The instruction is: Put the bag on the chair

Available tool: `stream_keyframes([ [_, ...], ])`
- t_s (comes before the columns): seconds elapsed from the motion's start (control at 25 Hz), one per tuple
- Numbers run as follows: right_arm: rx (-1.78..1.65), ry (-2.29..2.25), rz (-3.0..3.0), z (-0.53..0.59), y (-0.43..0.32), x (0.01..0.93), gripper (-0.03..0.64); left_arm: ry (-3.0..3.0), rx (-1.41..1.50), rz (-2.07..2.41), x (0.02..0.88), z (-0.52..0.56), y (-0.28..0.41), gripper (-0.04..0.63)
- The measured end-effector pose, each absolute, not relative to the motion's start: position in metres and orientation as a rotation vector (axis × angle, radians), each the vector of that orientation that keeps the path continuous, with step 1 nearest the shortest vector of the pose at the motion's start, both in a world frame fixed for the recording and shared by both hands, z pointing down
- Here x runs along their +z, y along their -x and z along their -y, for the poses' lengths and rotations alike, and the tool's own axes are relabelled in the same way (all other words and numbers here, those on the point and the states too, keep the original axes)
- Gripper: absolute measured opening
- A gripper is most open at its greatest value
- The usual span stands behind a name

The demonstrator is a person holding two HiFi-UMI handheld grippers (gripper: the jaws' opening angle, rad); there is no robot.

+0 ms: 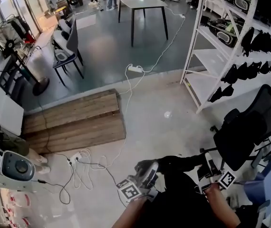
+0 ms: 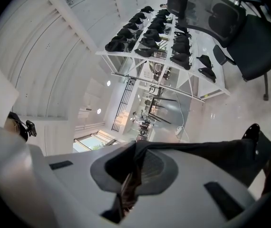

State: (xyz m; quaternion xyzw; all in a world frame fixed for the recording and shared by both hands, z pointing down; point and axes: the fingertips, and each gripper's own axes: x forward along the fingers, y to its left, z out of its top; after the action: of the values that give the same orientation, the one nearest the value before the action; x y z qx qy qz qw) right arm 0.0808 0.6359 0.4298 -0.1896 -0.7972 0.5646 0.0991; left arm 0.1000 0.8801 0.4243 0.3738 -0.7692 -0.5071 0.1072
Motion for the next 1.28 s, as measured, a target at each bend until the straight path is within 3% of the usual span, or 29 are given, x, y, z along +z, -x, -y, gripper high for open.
stream_keyframes([
  [0.52, 1.747, 0.528, 2.377, -0.573, -0.009, 0.444, 0.008, -1.112, -1.464, 2.188, 0.438, -0.818, -0.009, 0.014],
  [1.28, 1.89, 0.33, 2.491, -0.384, 0.099, 0.448, 0.008, -1.257, -1.331, 1.991, 0.441, -0.615, 0.162, 0.014],
])
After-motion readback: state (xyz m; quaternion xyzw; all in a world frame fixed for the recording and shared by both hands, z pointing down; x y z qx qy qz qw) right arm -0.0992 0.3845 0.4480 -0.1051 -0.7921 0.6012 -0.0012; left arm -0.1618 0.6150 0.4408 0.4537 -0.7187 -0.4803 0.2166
